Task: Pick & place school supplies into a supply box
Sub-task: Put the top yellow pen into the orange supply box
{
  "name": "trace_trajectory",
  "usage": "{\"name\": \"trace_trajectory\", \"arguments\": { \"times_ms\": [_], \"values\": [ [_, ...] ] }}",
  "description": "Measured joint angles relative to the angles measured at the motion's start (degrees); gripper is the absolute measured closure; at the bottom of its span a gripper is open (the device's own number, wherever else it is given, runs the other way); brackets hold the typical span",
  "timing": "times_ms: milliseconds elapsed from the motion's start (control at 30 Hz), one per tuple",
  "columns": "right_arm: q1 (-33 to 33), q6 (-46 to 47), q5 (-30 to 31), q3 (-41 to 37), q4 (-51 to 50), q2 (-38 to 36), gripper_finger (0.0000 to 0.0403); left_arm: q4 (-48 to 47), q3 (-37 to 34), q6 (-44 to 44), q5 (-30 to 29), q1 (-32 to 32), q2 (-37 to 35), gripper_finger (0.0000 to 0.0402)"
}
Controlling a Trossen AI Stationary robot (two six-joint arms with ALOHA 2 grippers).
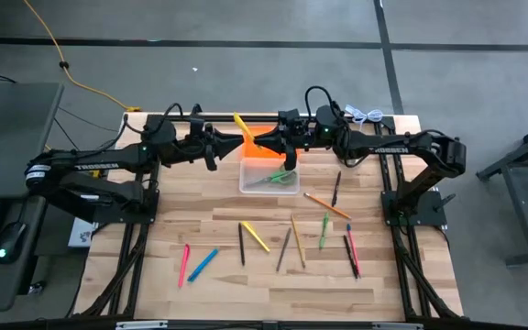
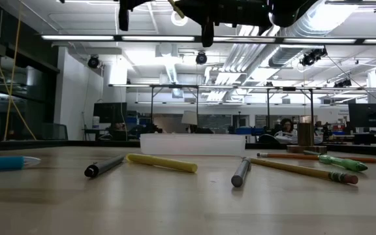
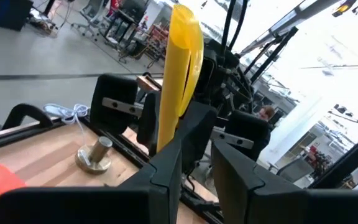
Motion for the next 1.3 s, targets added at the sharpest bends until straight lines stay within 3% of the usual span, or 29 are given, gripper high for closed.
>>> {"name": "trace_trajectory", "arguments": {
  "times_ms": [633,1300],
  "values": [
    [0.0,2.62,-0.96,0.0,-0.02,0.02,0.0399,3.62,0.02,0.72,-4.21,0.47,3.02,0.0284],
    [-0.01,3.1,0.23,-0.04,0.37,0.04,0.0398,7.27,0.09,0.69,-4.22,1.53,6.66,0.0284]
  ]
}}
